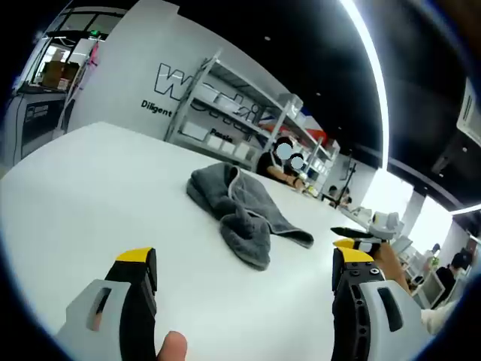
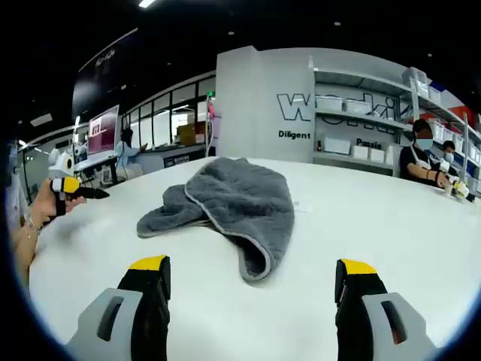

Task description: Fold the towel on the table until its edges align and the towel forms a compact rectangular stack.

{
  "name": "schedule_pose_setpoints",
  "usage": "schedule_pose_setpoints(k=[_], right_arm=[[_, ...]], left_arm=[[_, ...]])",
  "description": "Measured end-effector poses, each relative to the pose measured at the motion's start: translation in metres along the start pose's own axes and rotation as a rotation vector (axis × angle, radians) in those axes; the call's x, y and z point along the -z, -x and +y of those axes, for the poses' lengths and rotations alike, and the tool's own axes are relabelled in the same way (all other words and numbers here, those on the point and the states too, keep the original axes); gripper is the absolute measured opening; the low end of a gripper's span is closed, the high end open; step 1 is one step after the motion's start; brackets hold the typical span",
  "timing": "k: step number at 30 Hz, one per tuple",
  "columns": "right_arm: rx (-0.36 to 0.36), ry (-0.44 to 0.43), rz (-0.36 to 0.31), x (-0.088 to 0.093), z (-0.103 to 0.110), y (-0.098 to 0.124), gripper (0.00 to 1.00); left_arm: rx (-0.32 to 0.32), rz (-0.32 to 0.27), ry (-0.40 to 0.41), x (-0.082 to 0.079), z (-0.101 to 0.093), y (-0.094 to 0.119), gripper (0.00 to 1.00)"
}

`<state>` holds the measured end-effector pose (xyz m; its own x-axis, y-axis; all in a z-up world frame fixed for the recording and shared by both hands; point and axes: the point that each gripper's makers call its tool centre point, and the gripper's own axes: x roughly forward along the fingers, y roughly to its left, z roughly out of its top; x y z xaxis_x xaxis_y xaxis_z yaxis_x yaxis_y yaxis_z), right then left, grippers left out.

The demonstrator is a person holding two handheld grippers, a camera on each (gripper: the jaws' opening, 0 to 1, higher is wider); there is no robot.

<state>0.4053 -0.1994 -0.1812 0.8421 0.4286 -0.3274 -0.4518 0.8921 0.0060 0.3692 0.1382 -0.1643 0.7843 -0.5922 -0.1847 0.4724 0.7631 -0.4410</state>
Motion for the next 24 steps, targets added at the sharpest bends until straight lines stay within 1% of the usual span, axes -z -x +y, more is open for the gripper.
schedule_pose_setpoints(k=[15,24], right_arm=[[-0.009,0.011,0.016,0.0042,0.0061,-0.0011,0.92],[-0.008,0.010,0.021,0.0045,0.0044,-0.0023,0.92]], left_arm=[[0.002,0.001,0.002,-0.0001,-0.0002,0.0010,0.95],[0.002,0.002,0.003,-0.0011,0.0007,0.0008,0.95]])
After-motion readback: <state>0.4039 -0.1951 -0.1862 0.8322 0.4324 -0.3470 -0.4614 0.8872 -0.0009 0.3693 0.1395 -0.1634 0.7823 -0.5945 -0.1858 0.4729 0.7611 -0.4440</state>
